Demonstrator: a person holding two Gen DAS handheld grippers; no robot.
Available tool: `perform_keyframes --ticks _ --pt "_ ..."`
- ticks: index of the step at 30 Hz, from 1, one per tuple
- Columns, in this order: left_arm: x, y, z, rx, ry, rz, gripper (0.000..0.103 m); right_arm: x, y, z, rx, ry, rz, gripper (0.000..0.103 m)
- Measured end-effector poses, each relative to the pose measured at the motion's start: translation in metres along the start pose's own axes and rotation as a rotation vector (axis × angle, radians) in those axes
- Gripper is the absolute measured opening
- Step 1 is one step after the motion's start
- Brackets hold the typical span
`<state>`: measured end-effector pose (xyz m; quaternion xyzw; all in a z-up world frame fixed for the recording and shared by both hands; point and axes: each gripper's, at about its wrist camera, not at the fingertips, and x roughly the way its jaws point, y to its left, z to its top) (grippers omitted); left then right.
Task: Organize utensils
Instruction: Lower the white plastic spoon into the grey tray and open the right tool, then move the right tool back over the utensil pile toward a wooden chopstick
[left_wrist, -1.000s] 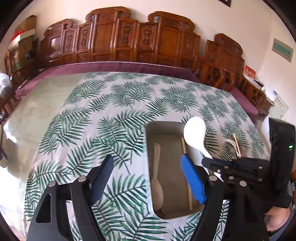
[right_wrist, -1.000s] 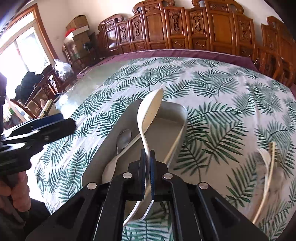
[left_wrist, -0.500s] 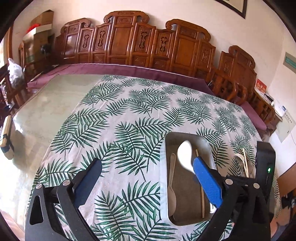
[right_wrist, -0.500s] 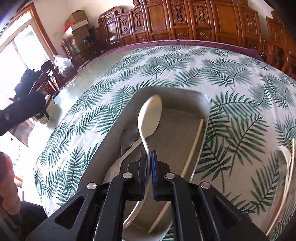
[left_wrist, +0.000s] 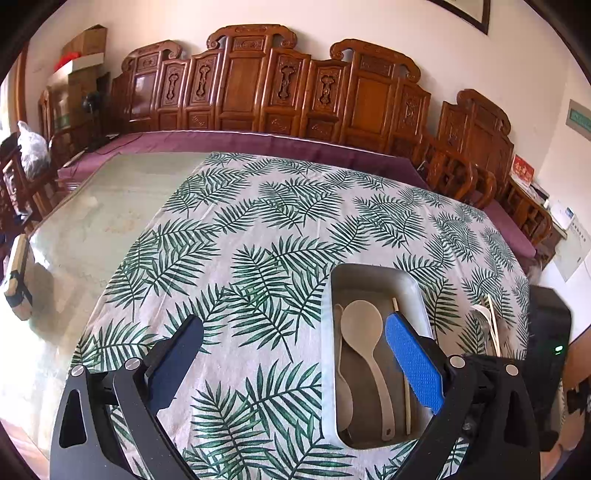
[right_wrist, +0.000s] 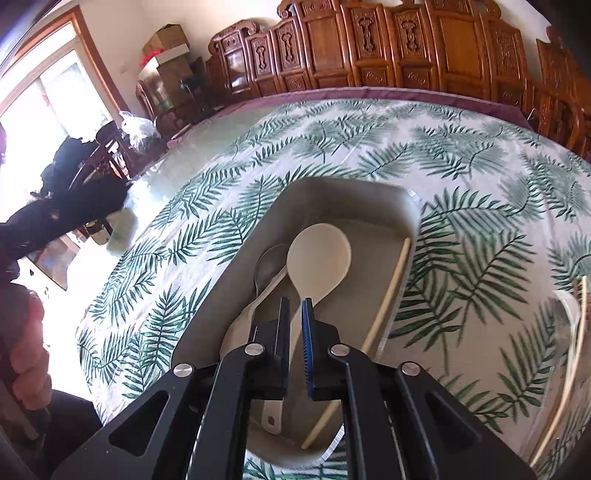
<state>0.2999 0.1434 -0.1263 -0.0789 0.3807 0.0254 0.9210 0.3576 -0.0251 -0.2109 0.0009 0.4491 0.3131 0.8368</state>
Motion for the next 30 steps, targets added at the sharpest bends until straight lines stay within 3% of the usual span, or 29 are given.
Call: perform_keyframes --ticks 5,20,30 --pt "-0.002 -0.005 -0.001 0.011 -0.002 -0.006 0.095 -0.032 -0.009 -0.005 -0.018 -0.045 -0.029 0.009" --pt "-0.015 -0.046 -0.013 0.103 -0.037 -0.041 0.095 -0.134 -0.092 -0.051 0.035 -0.132 -0.206 0.033" --pt "-0.036 -0.110 -0.025 0.197 -0.033 -0.139 0.095 -0.164 -0.153 -0.069 0.111 -0.145 -0.277 0.033"
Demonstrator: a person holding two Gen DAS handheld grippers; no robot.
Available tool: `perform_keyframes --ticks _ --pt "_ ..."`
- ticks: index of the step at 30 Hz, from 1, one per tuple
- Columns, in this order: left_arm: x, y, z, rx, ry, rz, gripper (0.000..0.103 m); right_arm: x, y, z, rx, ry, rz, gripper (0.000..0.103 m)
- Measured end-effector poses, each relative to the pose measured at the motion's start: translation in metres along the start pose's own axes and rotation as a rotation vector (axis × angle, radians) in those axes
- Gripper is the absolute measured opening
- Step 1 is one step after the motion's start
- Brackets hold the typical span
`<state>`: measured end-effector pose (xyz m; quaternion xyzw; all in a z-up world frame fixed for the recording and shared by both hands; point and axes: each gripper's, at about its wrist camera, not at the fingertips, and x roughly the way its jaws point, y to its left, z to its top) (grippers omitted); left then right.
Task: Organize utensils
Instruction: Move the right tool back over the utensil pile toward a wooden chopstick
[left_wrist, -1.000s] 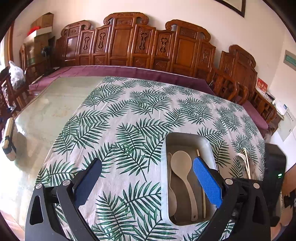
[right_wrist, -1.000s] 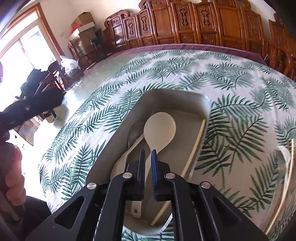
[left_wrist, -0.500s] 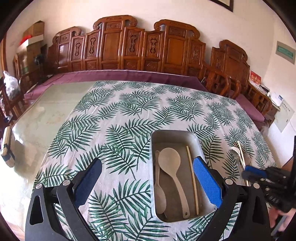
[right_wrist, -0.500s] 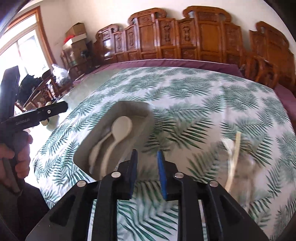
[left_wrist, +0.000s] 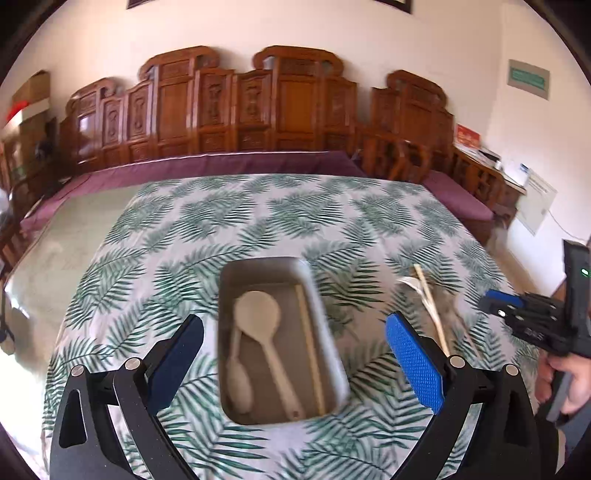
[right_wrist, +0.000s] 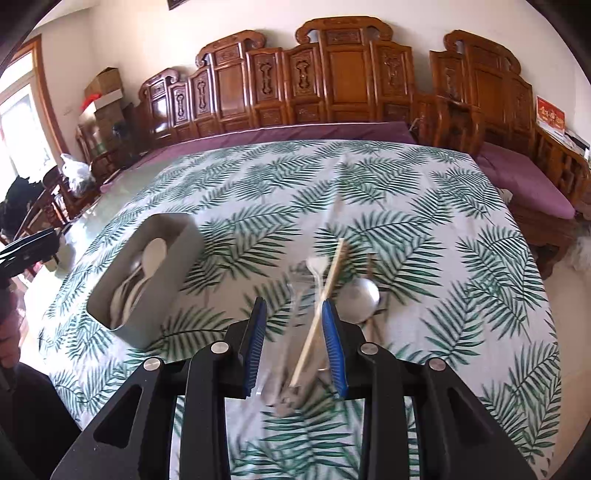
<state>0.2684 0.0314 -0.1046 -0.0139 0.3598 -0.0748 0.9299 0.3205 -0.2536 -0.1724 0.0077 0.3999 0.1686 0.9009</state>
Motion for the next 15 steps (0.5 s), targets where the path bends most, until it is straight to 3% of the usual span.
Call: perform_keyframes --ticks 5,15 --pt "0.002 -0.033 -0.003 0.063 0.019 -0.011 0.095 0.014 -0.018 0.002 0.030 0.000 0.023 0.033" --pt "0.034 -0.074 -0.019 0.104 0.079 -0.044 0.095 0.078 -0.032 0.002 0.068 0.055 0.059 0.021"
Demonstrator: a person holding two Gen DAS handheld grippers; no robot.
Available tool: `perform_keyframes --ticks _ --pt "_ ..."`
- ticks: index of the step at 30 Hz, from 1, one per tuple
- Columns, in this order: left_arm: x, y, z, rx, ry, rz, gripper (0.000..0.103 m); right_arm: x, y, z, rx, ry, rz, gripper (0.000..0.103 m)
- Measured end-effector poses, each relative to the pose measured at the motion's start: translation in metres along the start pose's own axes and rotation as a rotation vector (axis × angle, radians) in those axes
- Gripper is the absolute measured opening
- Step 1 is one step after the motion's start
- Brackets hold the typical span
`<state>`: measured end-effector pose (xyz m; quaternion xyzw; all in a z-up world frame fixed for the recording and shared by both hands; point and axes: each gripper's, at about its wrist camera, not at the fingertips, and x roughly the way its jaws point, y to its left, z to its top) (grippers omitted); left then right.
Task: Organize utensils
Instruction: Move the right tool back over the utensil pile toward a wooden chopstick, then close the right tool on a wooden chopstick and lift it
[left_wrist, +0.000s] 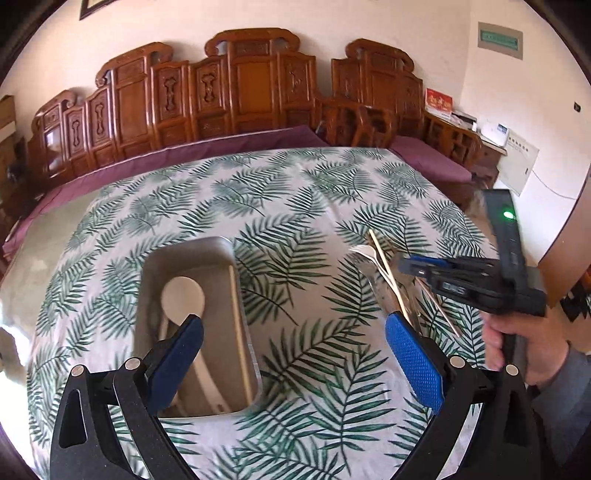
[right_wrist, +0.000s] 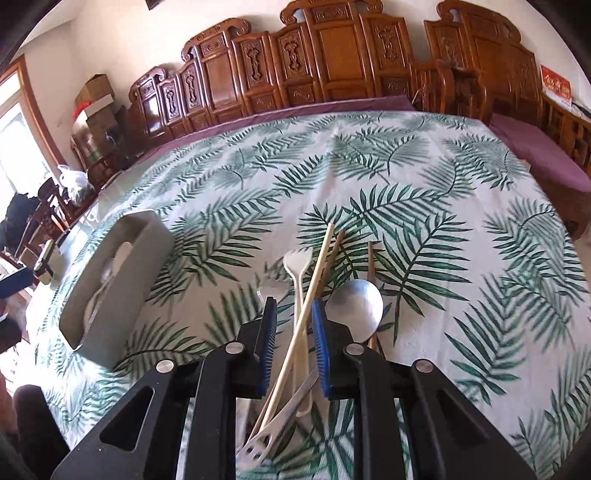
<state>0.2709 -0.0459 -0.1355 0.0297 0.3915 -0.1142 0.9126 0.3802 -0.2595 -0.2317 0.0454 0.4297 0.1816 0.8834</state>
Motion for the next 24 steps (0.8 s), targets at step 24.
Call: perform_keyframes --ticks 24 --pt "0.054 -0.044 -0.026 0.032 0.112 -0.005 0.095 0.020 -0.024 -0.003 0.056 0.039 0.094 0.010"
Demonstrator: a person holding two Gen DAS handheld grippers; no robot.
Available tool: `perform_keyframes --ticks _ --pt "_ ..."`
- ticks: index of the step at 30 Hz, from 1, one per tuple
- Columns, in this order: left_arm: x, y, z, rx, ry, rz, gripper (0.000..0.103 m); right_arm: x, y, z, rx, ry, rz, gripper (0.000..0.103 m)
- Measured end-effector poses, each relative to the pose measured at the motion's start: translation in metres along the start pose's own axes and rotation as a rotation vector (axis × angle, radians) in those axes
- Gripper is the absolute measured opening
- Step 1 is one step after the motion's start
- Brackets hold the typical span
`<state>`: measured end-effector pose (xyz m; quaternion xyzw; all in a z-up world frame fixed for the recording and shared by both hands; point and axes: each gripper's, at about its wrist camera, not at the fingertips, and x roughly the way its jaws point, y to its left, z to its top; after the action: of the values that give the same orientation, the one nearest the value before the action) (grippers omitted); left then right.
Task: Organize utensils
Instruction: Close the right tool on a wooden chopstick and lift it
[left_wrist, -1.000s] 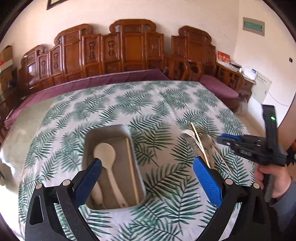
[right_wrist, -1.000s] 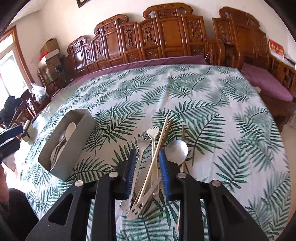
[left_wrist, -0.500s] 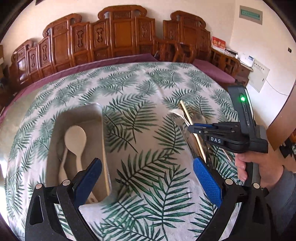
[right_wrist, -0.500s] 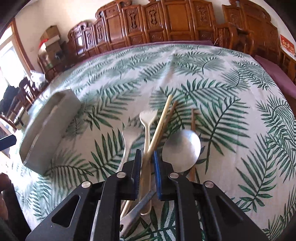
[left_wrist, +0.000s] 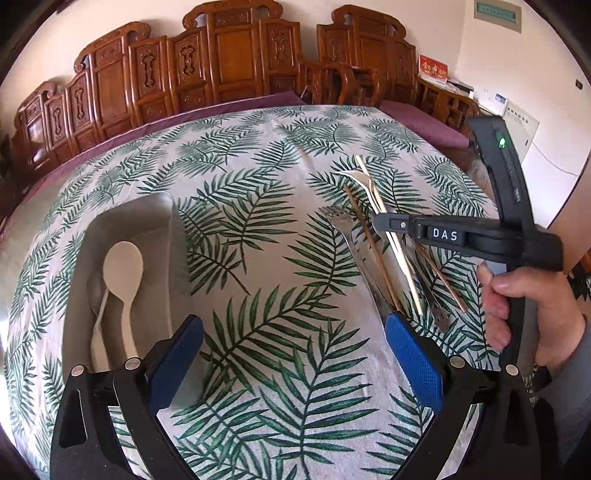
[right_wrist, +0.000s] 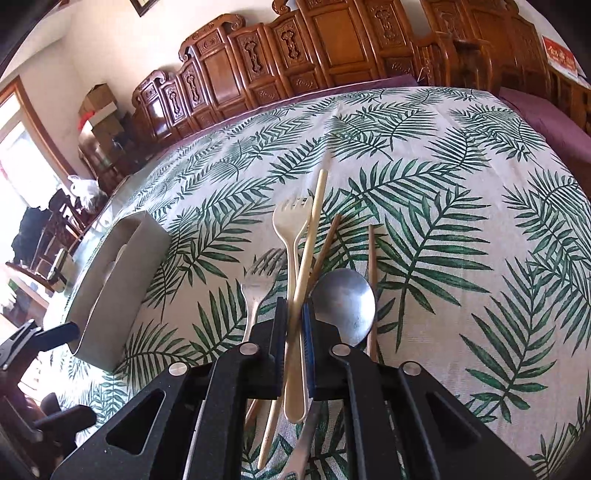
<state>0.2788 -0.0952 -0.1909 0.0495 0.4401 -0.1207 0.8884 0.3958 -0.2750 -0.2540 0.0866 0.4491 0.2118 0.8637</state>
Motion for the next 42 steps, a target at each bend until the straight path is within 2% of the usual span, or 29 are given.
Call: perform_keyframes --ticks 5,36,42 --pt "0.007 -0.009 -0.001 0.012 0.014 0.010 0.095 0.009 -0.004 -0.006 -0.011 0.035 -0.009 0.010" --pt "0.013 -0.019 0.000 0.038 0.023 0.021 0.095 0.003 -0.030 -0.002 0.102 -0.001 0.042 0.014" --pt "0.031 -0.027 0.006 0.046 0.041 0.014 0.095 -0.004 -0.036 0.001 0.115 -0.029 0.053 0.006"
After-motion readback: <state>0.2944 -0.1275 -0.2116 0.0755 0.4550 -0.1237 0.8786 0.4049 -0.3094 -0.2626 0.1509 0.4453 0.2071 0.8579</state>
